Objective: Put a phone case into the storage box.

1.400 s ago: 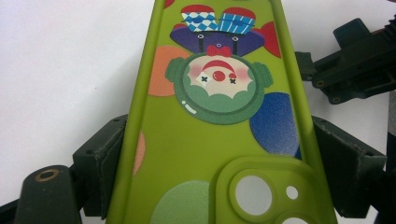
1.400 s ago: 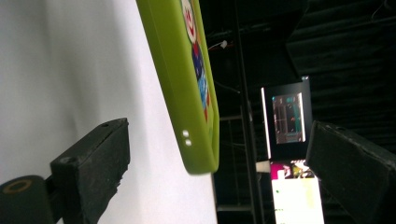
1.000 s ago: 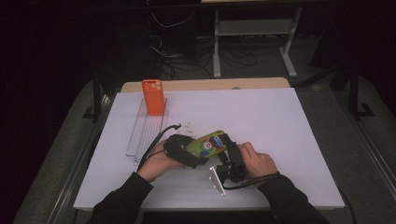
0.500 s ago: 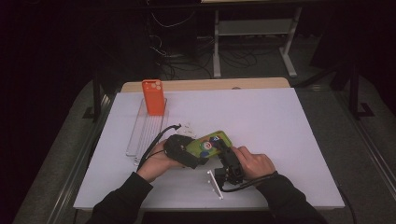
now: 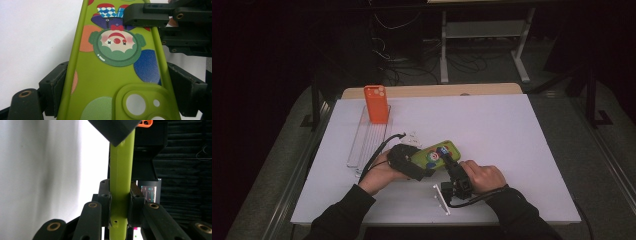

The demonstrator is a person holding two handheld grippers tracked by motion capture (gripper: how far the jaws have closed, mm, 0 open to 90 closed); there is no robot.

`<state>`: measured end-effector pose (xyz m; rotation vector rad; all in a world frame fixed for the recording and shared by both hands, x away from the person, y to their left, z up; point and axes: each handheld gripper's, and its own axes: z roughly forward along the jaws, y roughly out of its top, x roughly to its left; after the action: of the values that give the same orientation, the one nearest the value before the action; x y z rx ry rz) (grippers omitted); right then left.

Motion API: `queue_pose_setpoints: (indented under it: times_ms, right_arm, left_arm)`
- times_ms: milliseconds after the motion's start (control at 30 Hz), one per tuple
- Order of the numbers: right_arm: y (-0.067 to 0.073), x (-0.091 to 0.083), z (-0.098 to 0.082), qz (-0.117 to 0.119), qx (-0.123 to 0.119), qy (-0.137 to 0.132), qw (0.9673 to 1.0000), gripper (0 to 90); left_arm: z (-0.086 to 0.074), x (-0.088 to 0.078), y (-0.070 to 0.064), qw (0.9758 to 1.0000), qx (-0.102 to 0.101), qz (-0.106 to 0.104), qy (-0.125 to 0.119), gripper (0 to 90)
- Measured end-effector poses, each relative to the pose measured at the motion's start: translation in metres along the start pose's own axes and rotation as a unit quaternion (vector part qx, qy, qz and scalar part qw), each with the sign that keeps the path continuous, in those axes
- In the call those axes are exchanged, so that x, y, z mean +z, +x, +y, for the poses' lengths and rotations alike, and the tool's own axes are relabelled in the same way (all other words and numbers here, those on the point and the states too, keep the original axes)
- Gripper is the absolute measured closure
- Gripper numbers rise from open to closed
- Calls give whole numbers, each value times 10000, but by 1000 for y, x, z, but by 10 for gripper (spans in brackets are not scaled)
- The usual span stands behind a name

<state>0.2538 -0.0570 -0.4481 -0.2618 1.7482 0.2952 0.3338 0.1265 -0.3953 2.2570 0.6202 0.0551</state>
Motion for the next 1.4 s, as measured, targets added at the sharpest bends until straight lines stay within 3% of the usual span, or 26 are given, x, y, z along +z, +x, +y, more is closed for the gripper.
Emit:
queue_pose_setpoints:
  times_ms: [200, 233, 367, 567, 667, 767, 833, 900, 933, 967, 1067, 1100, 1133, 1167, 1200, 1233, 1333, 1367, 1400]
  right_arm:
    - [0, 1, 0, 130, 88, -12, 9999, 756]
    - [0, 1, 0, 176, 106, -3, 9998, 756]
    - [-2, 1, -3, 137, 205, 54, 9997, 756]
    - [-6, 3, -9, 208, 447, 132, 9987, 756]
    - [-10, 4, -14, 302, 743, 212, 9966, 756]
    - [-13, 5, -20, 573, 1143, 318, 9913, 756]
    - [-16, 6, -23, 583, 1285, 301, 9895, 756]
    - [-19, 6, -26, 727, 1699, 319, 9822, 756]
    - [-20, 7, -28, 780, 1828, 317, 9795, 756]
    - [-21, 7, -29, 878, 2116, 332, 9728, 756]
    - [-26, 9, -34, 1027, 2352, 340, 9659, 756]
    - [-27, 8, -35, 1109, 2666, 352, 9567, 756]
    - [-27, 9, -36, 1149, 2797, 361, 9525, 756]
    - [-27, 9, -36, 1213, 3045, 379, 9440, 756]
    - [-28, 9, -37, 1254, 3227, 376, 9374, 755]
    - [-29, 10, -39, 1289, 3291, 380, 9347, 756]
    - [-32, 12, -44, 1447, 3663, 367, 9185, 756]
    - [-33, 12, -45, 1503, 3798, 379, 9120, 755]
    - [-34, 13, -47, 1553, 3866, 375, 9083, 756]
  left_arm:
    - [-2, 0, 1, 9999, 36, 25, -108, 128]
    - [-2, -1, 2, 9999, 107, 66, -84, 106]
    - [-2, -4, 4, 9998, -1, -13, -177, 0]
    - [-3, -9, 9, 9996, 5, -34, -298, 0]
    - [-4, -12, 11, 9995, -42, 8, -326, 0]
    - [-5, -12, 12, 9994, -37, 13, -354, 0]
    - [-4, -13, 14, 9994, 33, 29, -356, 0]
    - [-4, -13, 14, 9993, 37, 28, -381, 0]
    - [-4, -13, 13, 9991, -84, 2, -410, 0]
    - [-4, -13, 13, 9990, -94, 9, -431, 0]
    - [-4, -13, 13, 9989, -132, 42, -458, 0]
    - [-5, -13, 13, 9987, -173, 48, -475, 0]
    - [-5, -12, 12, 9981, -243, 50, -566, 0]
    - [-4, -13, 13, 9983, -148, 69, -562, 0]
    - [-4, -13, 13, 9982, -189, 58, -563, 0]
    - [-4, -13, 13, 9983, -169, 65, -545, 0]
    - [-4, -14, 16, 9990, 8, 64, -445, 0]
    - [-4, -14, 16, 9991, -16, 79, -414, 0]
    - [-4, -13, 14, 9991, -112, 61, -404, 0]
